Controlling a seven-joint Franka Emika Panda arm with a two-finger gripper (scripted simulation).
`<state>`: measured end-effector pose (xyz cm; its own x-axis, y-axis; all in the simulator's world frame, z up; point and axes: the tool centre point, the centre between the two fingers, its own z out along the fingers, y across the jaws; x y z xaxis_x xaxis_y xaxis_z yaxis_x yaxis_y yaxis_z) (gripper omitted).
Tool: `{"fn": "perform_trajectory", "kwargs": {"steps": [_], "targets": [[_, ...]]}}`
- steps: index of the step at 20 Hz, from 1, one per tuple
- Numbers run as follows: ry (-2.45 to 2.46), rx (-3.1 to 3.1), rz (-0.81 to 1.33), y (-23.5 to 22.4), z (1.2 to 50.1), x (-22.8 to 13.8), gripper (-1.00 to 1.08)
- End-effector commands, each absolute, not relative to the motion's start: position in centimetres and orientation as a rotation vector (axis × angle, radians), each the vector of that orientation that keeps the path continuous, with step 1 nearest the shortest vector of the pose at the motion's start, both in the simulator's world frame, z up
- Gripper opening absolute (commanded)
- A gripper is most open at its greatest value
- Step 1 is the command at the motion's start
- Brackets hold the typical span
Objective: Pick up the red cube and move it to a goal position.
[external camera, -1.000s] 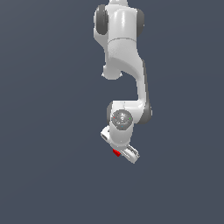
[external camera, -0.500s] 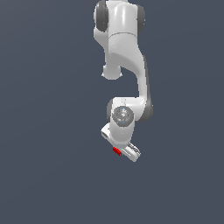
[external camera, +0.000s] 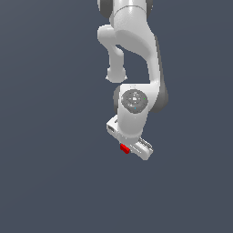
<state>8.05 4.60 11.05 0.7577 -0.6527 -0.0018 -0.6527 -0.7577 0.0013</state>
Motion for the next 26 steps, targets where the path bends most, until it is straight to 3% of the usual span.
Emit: {"fn": "perform_trajectory", "kwargs": {"steps": [1,26], "targets": [[-1.094,2.946,-0.001,5.0,14.0,7.8,-1.0],[-1.095,2.944,0.0,9.0,41.7,5.4,-1.0]]}}
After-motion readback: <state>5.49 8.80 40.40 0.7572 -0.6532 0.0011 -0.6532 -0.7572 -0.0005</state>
